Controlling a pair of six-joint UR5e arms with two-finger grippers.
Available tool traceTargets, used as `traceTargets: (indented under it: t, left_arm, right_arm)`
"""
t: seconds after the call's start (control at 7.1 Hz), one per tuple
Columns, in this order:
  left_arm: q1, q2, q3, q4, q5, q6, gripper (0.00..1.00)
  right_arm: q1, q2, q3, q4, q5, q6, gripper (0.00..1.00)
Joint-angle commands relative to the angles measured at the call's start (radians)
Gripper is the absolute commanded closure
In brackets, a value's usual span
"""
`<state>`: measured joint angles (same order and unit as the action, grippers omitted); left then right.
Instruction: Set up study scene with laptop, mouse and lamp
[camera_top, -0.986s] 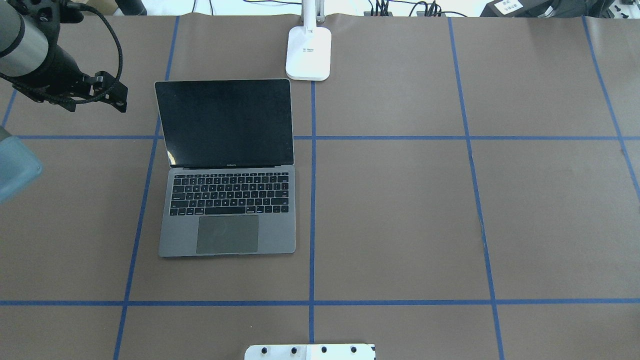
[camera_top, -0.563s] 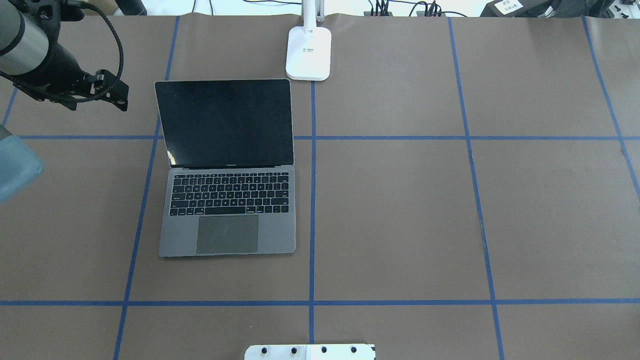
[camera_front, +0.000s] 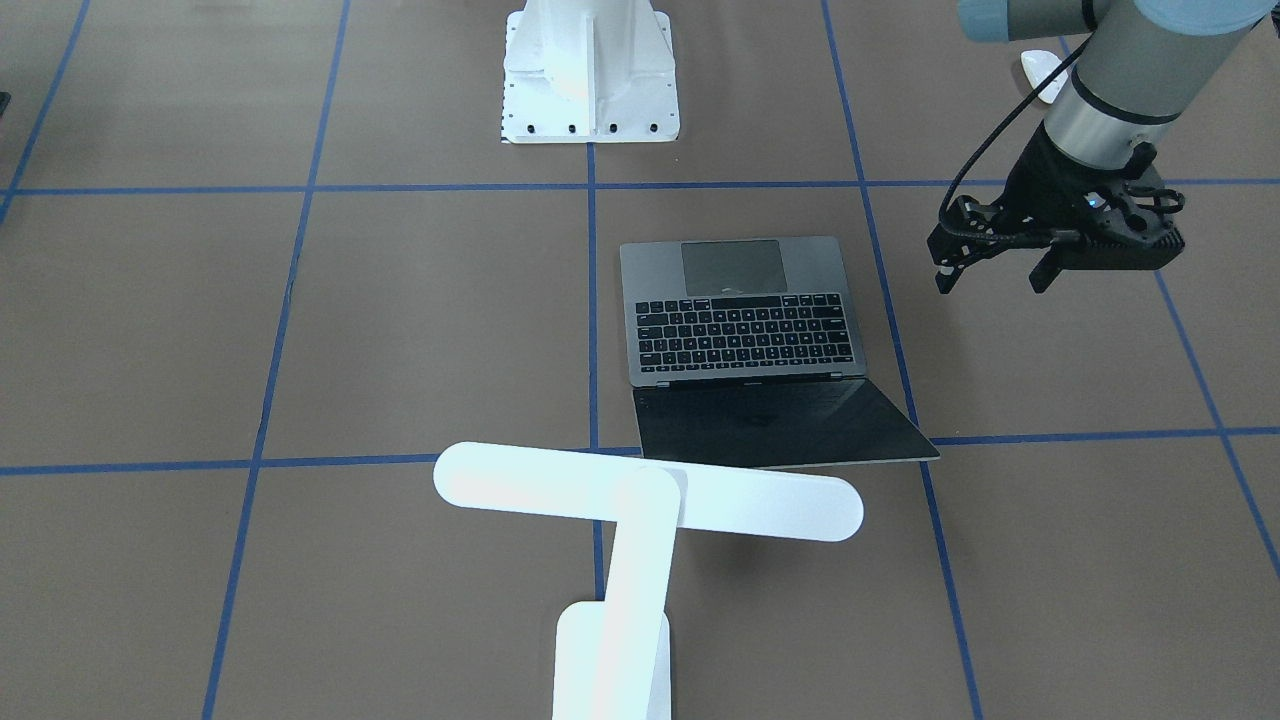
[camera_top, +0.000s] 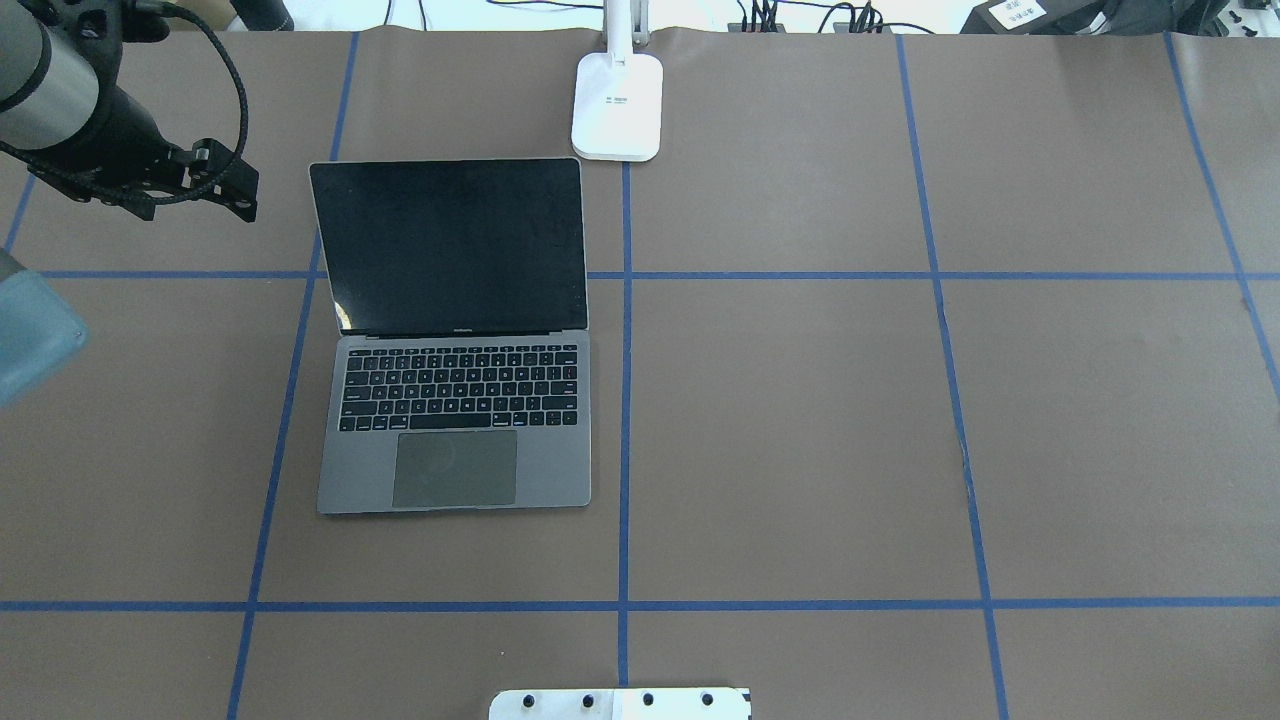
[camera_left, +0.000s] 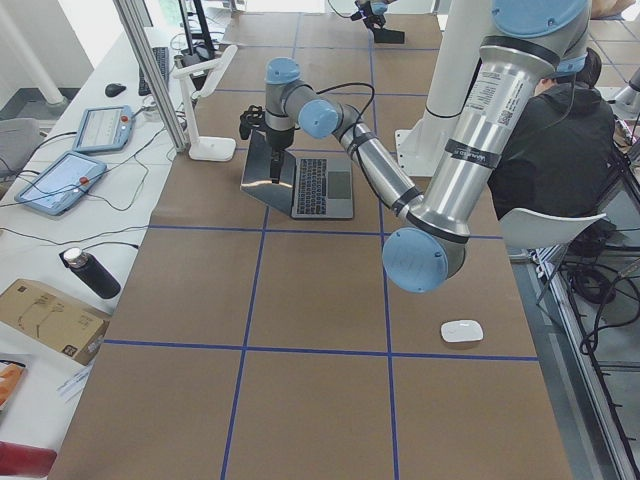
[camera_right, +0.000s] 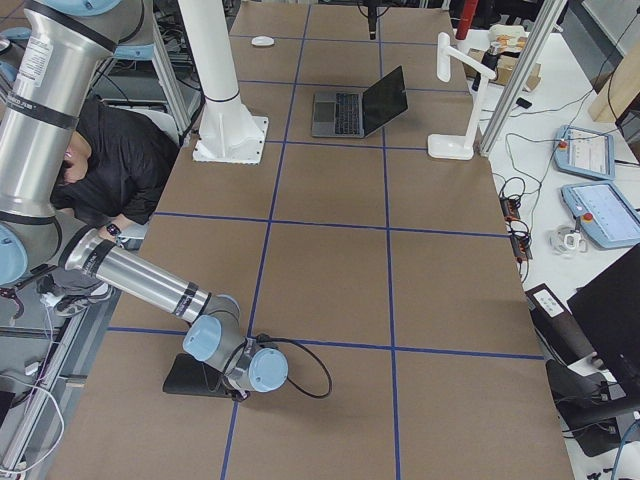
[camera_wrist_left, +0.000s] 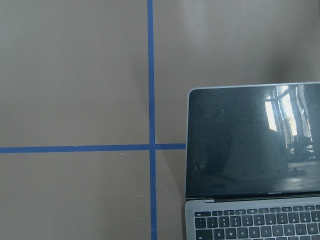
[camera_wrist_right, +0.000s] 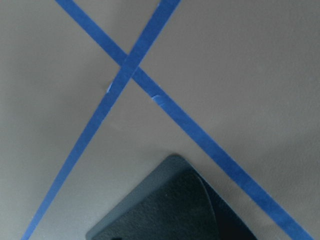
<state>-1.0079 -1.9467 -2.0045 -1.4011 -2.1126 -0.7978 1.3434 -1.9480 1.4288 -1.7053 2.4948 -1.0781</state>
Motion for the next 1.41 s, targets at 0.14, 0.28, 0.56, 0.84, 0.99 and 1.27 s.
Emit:
traceTargets:
  t: [0.14,0.28,0.56,0.84,0.99,1.27]
  left_arm:
    - [0.003,-0.012,0.000,0.001,-0.001,-0.043,0.00]
    - [0.003,-0.014,0.000,0.001,-0.001,-0.043,0.00]
    - [0.003,-0.024,0.000,0.004,-0.001,-0.044,0.00]
    - [0.003,-0.023,0.000,0.004,-0.003,-0.044,0.00]
    - [0.002,-0.023,0.000,0.005,-0.003,-0.044,0.00]
    - [-0.003,-0.003,0.000,0.005,0.005,-0.028,0.00]
  right_arm:
    - [-0.001,0.001,0.005,-0.045,-0.002,-0.022,1.00]
    - [0.011,-0.002,0.005,-0.047,-0.004,-0.022,1.00]
    - [0.049,-0.003,0.053,-0.092,-0.004,-0.031,1.00]
    - [0.166,0.009,0.364,-0.541,-0.042,-0.031,1.00]
    - [0.166,0.042,0.477,-0.730,-0.042,-0.020,1.00]
    - [0.166,0.131,0.515,-0.853,0.004,0.036,1.00]
